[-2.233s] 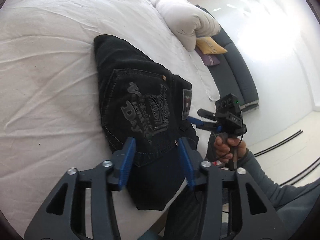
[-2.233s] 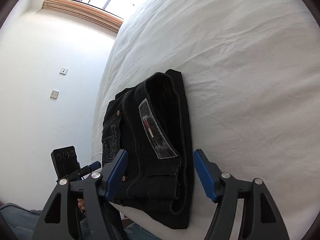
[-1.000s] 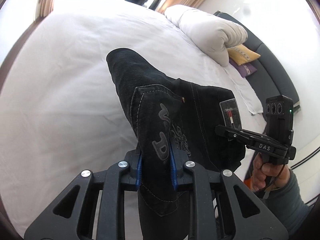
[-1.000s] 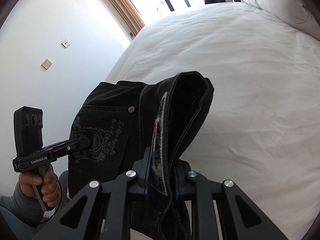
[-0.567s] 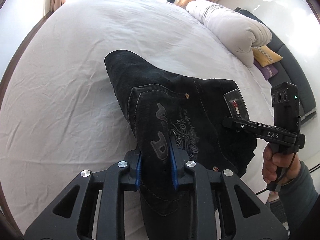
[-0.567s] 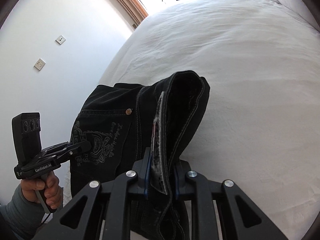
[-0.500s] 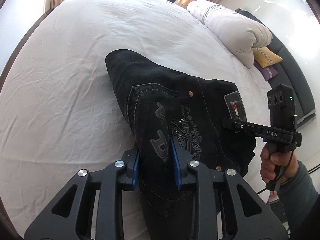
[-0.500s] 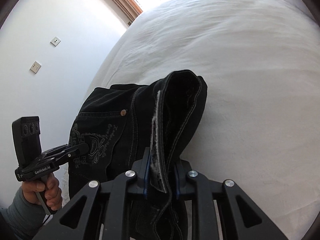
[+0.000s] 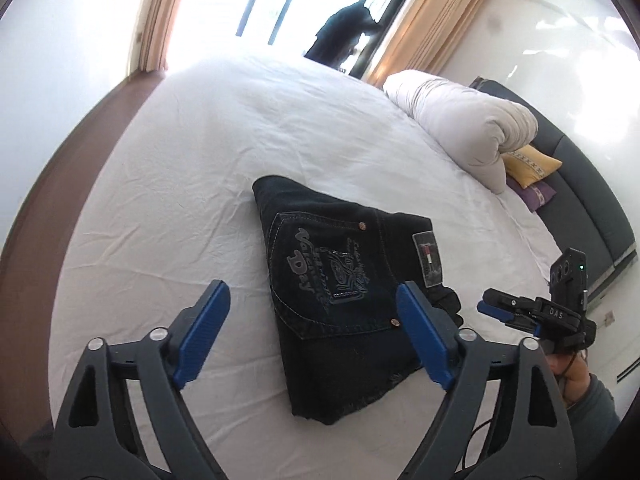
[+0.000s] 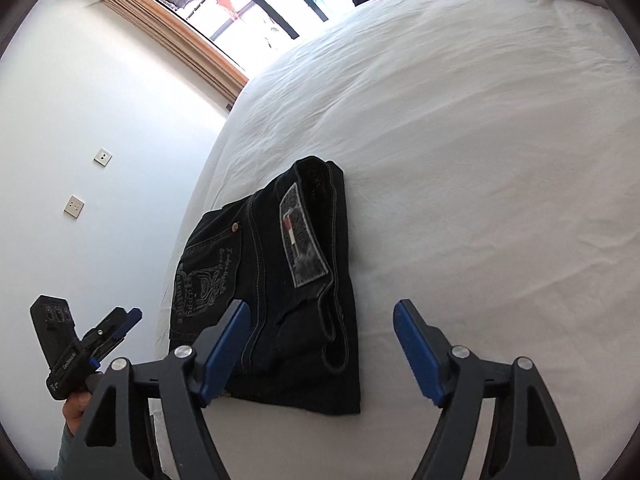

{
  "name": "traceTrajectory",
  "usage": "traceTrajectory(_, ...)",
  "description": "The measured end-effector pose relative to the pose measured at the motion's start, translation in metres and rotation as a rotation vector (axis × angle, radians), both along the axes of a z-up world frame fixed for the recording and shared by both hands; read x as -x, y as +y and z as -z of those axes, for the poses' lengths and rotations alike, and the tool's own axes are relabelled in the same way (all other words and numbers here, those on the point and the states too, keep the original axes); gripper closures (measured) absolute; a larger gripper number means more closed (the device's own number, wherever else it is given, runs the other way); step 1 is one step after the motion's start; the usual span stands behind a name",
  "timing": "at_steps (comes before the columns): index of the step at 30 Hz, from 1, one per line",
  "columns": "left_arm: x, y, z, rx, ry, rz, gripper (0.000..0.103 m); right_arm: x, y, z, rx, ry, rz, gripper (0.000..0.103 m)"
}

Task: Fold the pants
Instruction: 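Open the left gripper and pull both grippers back from the jeans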

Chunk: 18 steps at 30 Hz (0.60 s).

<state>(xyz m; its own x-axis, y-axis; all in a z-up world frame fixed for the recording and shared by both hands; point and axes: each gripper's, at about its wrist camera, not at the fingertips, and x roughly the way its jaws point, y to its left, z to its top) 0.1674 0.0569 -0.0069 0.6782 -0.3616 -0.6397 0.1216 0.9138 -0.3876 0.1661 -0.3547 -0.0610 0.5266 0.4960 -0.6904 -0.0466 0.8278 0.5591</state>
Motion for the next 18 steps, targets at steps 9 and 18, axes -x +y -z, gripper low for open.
traceTrajectory(9, 0.117, -0.039, -0.067, -0.268, -0.209, -0.087, 0.0, 0.094, 0.053, -0.074, 0.223, -0.219, 0.046, 0.017)
traceTrajectory(18, 0.194, -0.05, -0.149, -0.404, -0.442, -0.215, 0.0, 0.153, 0.073, -0.162, 0.286, -0.538, 0.119, 0.0)
